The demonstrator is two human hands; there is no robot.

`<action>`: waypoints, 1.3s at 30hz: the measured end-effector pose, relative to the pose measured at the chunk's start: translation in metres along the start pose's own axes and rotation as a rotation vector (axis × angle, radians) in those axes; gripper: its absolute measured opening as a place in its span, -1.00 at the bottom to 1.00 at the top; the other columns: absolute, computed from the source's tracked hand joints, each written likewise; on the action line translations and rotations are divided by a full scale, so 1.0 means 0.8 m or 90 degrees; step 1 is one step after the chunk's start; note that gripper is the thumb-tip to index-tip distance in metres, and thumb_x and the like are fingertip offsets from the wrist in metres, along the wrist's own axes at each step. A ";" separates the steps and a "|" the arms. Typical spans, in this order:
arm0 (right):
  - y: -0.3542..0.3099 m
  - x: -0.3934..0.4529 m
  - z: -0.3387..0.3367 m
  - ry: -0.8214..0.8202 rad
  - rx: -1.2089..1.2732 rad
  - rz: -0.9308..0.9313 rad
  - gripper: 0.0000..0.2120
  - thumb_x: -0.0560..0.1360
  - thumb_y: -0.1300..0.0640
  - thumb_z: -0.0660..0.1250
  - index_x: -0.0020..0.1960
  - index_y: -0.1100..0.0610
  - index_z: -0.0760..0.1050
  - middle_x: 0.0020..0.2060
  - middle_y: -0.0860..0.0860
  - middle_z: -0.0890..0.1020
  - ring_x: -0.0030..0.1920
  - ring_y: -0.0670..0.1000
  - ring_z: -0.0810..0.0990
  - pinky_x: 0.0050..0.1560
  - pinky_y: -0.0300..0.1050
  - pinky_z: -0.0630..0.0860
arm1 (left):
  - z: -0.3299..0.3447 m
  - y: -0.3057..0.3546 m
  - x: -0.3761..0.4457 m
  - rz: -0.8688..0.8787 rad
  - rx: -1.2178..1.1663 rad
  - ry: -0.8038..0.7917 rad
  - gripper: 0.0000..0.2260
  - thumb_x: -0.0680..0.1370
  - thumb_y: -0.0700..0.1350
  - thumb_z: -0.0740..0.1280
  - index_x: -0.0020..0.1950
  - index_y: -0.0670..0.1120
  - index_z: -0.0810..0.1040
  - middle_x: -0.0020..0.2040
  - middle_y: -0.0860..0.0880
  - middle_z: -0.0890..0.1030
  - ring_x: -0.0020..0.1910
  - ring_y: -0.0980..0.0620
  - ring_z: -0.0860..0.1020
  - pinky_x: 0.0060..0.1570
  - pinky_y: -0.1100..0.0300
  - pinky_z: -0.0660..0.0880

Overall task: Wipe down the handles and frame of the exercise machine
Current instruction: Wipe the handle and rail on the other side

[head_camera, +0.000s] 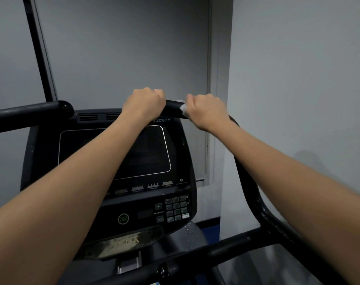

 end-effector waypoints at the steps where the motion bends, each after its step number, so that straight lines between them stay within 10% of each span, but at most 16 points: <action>1: -0.011 -0.003 -0.002 0.039 0.024 -0.017 -0.67 0.68 -0.02 -0.04 -0.10 0.09 0.40 -0.11 0.18 0.62 -0.05 0.27 0.57 -0.18 -0.01 0.28 | -0.002 0.003 0.002 0.022 0.025 0.002 -0.61 0.70 -0.08 -0.01 0.15 -0.30 0.52 0.21 -0.35 0.56 0.21 -0.36 0.52 0.14 -0.10 0.46; 6: 0.025 -0.044 -0.002 0.182 0.012 -0.077 -0.62 0.70 -0.08 -0.05 0.05 0.06 0.48 -0.14 0.02 0.58 -0.15 0.18 0.53 -0.26 -0.04 0.26 | -0.008 0.039 -0.006 0.167 0.129 0.095 -0.56 0.70 -0.03 0.01 0.04 -0.26 0.60 0.09 -0.29 0.58 0.05 -0.31 0.55 0.04 -0.03 0.45; 12: 0.152 -0.089 0.044 0.111 0.327 0.324 -0.29 0.60 -0.25 -0.22 -0.15 0.13 0.59 -0.24 0.17 0.68 -0.21 0.25 0.65 -0.10 0.06 0.60 | 0.009 0.066 -0.019 0.253 0.212 0.159 -0.61 0.71 -0.09 0.01 -0.15 -0.19 0.52 -0.25 -0.18 0.57 -0.30 -0.19 0.45 -0.22 0.03 0.33; 17: 0.164 -0.133 0.080 0.000 0.670 0.502 -0.50 0.53 -0.01 -0.03 -0.17 0.31 0.55 -0.34 0.23 0.63 -0.46 0.17 0.57 -0.40 -0.01 0.54 | 0.010 0.063 -0.030 0.278 0.196 0.247 -0.56 0.69 0.00 -0.10 -0.26 -0.11 0.38 -0.35 -0.10 0.43 -0.35 -0.14 0.37 -0.24 0.03 0.25; 21: 0.146 -0.087 0.043 0.059 0.411 0.442 -0.50 0.51 -0.06 -0.05 -0.10 0.25 0.55 -0.22 0.17 0.67 -0.27 0.22 0.63 -0.12 0.04 0.57 | 0.009 0.063 -0.028 0.278 0.182 0.279 -0.52 0.61 0.02 -0.21 -0.29 -0.10 0.38 -0.37 -0.14 0.54 -0.39 -0.13 0.34 -0.26 0.04 0.24; 31: 0.017 -0.043 0.005 0.241 -0.033 -0.121 -0.54 0.69 -0.10 -0.05 -0.01 0.15 0.51 -0.24 0.07 0.54 -0.33 0.14 0.45 -0.31 -0.06 0.23 | 0.013 0.066 -0.025 0.327 0.192 0.284 -0.44 0.55 0.04 -0.31 -0.20 -0.11 0.45 -0.22 -0.21 0.63 -0.33 -0.20 0.41 -0.26 0.02 0.19; 39: 0.136 -0.099 0.027 0.137 0.196 0.233 -0.44 0.67 -0.21 -0.17 0.23 -0.04 0.56 -0.12 0.11 0.66 -0.05 0.23 0.60 -0.11 -0.03 0.43 | 0.011 0.059 -0.021 0.284 0.186 0.263 -0.59 0.71 -0.04 -0.02 -0.26 -0.13 0.39 -0.36 -0.12 0.45 -0.36 -0.15 0.35 -0.24 0.03 0.25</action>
Point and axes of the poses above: each hand's wrist, its own x-axis towards the middle knuckle, its own z-axis out of the palm, y = z × x, the point moved 9 cm from there along x, towards the middle knuckle
